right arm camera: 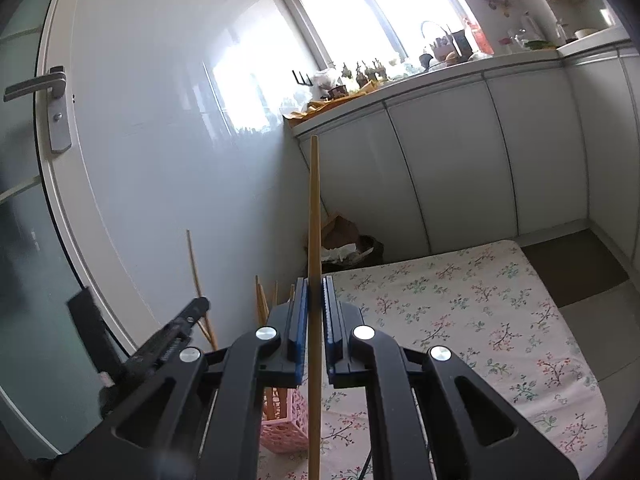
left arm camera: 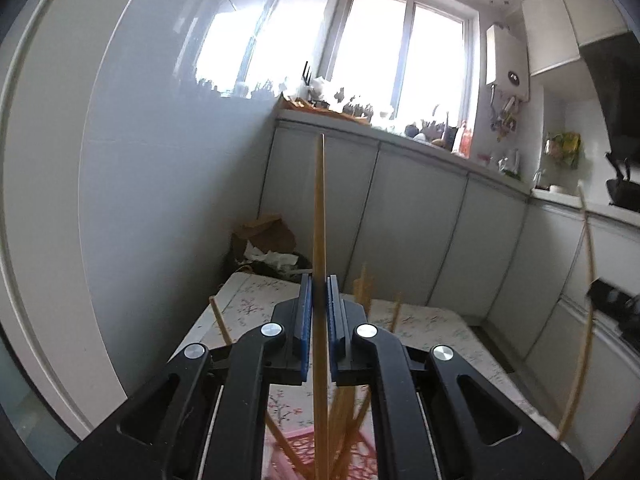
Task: Organize utensils
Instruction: 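Lift both wooden chopsticks upright and carry them over the pink cup, then lower both chopsticks into the pink cup and open both grippers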
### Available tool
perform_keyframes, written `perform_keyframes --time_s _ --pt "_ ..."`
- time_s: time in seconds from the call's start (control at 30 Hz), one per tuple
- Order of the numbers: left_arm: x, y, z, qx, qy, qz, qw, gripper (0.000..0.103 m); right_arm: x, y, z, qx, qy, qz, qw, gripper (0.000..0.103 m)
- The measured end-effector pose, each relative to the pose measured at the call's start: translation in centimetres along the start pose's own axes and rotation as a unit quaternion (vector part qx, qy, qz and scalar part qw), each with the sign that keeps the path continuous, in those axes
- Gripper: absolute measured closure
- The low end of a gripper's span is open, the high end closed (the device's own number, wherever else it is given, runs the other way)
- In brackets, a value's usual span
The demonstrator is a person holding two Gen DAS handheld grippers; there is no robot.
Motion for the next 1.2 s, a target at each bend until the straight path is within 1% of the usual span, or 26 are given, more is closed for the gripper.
perform_keyframes --time_s 0.17,0.2,0.27,0.33,0.4,0.43,0.47,0.53,0.57,0.63,0.73,0.77,0.8,0.83,0.87,0.93,0.97,1.0,1.03,1.07,1.17,1.2 --pt "0.7 0.9 1.3 -0.012 0.008 -0.003 0.9999 0.096 0.0 0.1 0.4 0.001 0.005 -0.003 1.000 0.096" --pt "1.0 0.9 1.5 -0.013 0.016 0.000 0.9998 0.096 0.1 0.2 0.5 0.001 0.006 -0.004 1.000 0.096" --pt "1.3 0.5 1.7 -0.022 0.033 0.030 0.9988 0.096 0.1 0.1 0.5 0.002 0.008 -0.005 1.000 0.096" --pt "1.3 0.5 1.8 -0.010 0.060 0.035 0.9975 0.096 0.0 0.1 0.6 0.001 0.009 -0.004 1.000 0.096" --pt "1.3 0.4 1.4 -0.005 0.086 0.040 0.9955 0.088 0.0 0.2 0.7 0.000 0.011 -0.006 1.000 0.096" --pt "1.2 0.4 1.1 -0.005 0.090 0.043 0.9950 0.078 0.0 0.2 0.9 0.002 0.012 -0.006 1.000 0.096" --pt "0.9 0.4 0.6 -0.005 0.088 0.043 0.9952 0.075 0.1 0.2 1.0 0.001 0.013 -0.005 1.000 0.096" --pt "0.1 0.8 -0.5 0.000 0.081 0.023 0.9965 0.073 0.3 0.3 1.4 -0.001 0.017 -0.003 1.000 0.096" --pt "-0.3 1.1 -0.9 0.002 0.083 0.010 0.9965 0.073 0.3 0.4 1.6 -0.001 0.017 -0.002 1.000 0.096" --pt "-1.3 2.1 -1.9 0.011 0.095 -0.031 0.9949 0.073 0.4 0.6 1.9 -0.005 0.017 0.002 1.000 0.096" --pt "-2.5 3.6 -3.2 0.016 0.116 -0.103 0.9878 0.072 0.1 1.1 2.9 -0.008 0.014 0.011 1.000 0.096" --pt "-2.7 4.1 -3.5 0.024 0.122 -0.127 0.9841 0.069 0.0 1.4 3.3 -0.007 0.011 0.011 1.000 0.096" --pt "-2.8 4.4 -3.6 0.030 0.132 -0.145 0.9801 0.068 -0.1 1.8 3.8 -0.007 0.006 0.012 1.000 0.096" --pt "-2.8 4.3 -3.6 0.034 0.141 -0.149 0.9781 0.065 -0.4 2.3 4.4 -0.010 0.001 0.015 1.000 0.096" --pt "-2.7 4.1 -3.3 0.035 0.154 -0.139 0.9776 0.063 -0.6 2.7 4.7 -0.012 -0.003 0.018 1.000 0.096" --pt "-2.5 3.4 -2.6 0.009 0.179 -0.110 0.9776 0.063 -1.4 3.9 5.9 -0.012 -0.022 0.020 0.999 0.096" --pt "-2.3 3.1 -2.3 -0.007 0.194 -0.097 0.9762 0.063 -1.6 4.4 6.3 -0.007 -0.029 0.016 0.999 0.096" --pt "-2.1 3.1 -1.9 -0.015 0.211 -0.090 0.9733 0.062 -1.7 5.0 7.1 -0.002 -0.036 0.011 0.999 0.096" --pt "-1.8 3.4 -1.7 -0.014 0.222 -0.096 0.9702 0.060 -1.7 5.4 7.9 -0.001 -0.037 0.009 0.999 0.096" --pt "-1.6 3.9 -1.3 -0.016 0.240 -0.110 0.9644 0.058 -1.7 5.7 8.6 0.001 -0.037 0.006 0.999 0.096" --pt "-1.0 5.1 -0.7 -0.018 0.269 -0.136 0.9534 0.056 -0.8 6.4 11.0 0.026 -0.035 -0.016 0.999 0.096" --pt "-0.9 5.4 -0.6 -0.020 0.273 -0.139 0.9518 0.056 -0.4 6.4 11.6 0.032 -0.033 -0.021 0.999 0.096"
Point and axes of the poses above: each gripper's, at about its wrist camera, not at the fingertips, and z roughly the way its jaws point, y to its left, x to its underside, the point moved 1 cm from there along z, roughly the way its jaws point, and after that the axes turned 14 degrees about y, right-handed, at the moved point
